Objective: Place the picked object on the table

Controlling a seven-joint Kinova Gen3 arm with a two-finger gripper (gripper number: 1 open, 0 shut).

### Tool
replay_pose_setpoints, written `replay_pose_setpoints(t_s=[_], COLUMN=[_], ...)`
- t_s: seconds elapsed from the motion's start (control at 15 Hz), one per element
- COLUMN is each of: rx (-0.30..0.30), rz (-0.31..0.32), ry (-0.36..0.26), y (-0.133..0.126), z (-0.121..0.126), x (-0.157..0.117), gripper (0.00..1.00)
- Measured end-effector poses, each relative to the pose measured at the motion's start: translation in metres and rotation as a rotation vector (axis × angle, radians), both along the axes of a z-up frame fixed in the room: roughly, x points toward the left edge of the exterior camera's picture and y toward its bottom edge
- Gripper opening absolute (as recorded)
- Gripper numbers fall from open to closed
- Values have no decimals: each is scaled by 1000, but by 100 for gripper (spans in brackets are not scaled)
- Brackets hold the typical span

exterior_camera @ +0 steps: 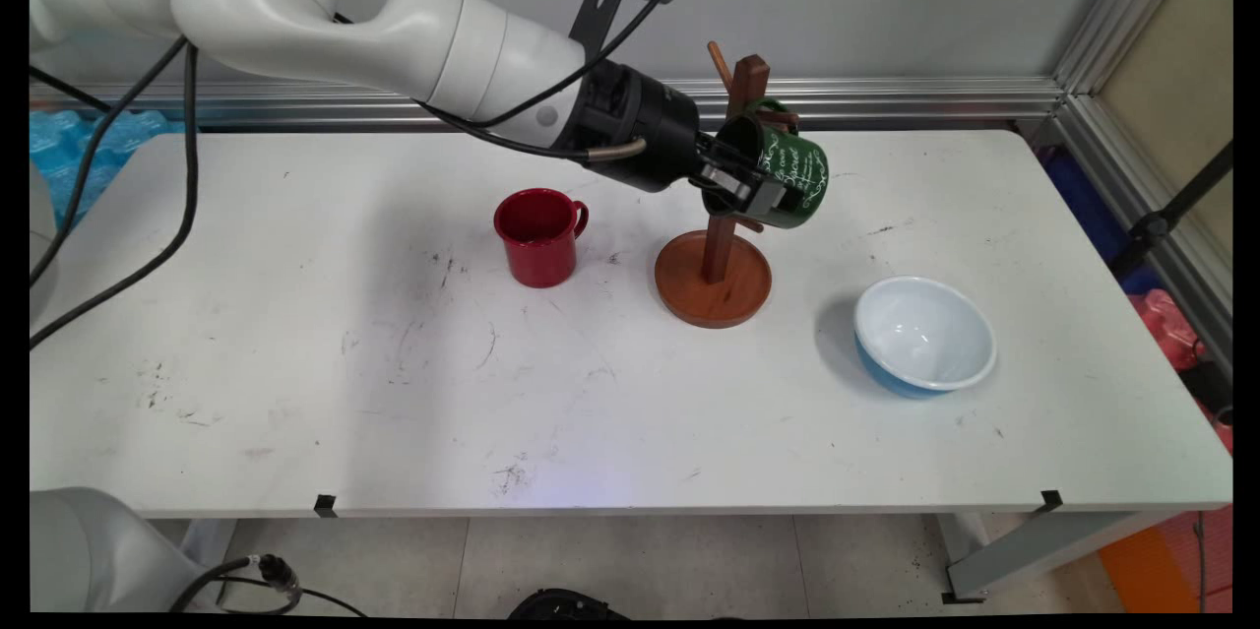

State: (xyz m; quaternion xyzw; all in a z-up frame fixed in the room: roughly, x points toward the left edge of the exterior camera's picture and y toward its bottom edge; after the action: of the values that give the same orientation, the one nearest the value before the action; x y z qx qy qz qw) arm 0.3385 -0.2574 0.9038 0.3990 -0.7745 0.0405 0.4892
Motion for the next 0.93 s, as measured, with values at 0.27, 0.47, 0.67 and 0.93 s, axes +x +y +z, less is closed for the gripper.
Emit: replay_pose_setpoints(t_s=[0.27, 0.47, 0.67, 0.93], rx=[7, 13, 17, 20], rz=[-16, -27, -36, -47], ry=[9, 19, 29, 40], y=[7, 12, 15, 19], z=[4, 8, 10, 12], x=[-3, -7, -11, -16], gripper=[0, 0, 0, 0])
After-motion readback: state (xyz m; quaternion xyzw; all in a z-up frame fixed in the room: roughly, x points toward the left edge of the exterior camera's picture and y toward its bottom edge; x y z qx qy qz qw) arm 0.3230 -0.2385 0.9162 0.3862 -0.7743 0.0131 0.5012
